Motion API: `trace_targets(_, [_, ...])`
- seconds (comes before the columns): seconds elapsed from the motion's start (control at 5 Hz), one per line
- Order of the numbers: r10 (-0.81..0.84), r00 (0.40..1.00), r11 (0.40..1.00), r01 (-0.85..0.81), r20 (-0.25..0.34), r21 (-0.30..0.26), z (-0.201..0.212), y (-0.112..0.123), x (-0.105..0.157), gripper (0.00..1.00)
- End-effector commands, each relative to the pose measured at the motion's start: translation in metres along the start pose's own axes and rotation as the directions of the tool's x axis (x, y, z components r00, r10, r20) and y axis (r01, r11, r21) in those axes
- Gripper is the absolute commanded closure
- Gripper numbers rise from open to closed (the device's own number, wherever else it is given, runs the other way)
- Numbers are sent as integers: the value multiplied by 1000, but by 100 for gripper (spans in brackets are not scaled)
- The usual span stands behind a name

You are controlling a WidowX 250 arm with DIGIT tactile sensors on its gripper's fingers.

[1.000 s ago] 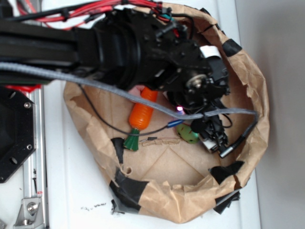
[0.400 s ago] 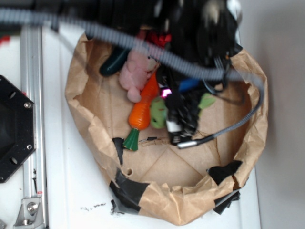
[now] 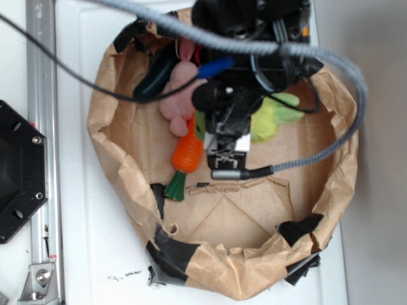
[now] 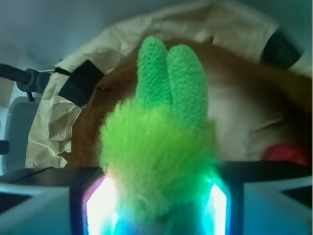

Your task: Grab the green animal.

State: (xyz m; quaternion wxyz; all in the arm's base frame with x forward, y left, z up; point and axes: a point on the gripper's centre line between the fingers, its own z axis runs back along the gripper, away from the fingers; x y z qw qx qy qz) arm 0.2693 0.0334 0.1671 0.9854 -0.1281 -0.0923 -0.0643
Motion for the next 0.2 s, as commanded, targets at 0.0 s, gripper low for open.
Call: trace_targets(0.0, [-63, 998, 993, 61, 20, 102, 17, -1, 13, 100])
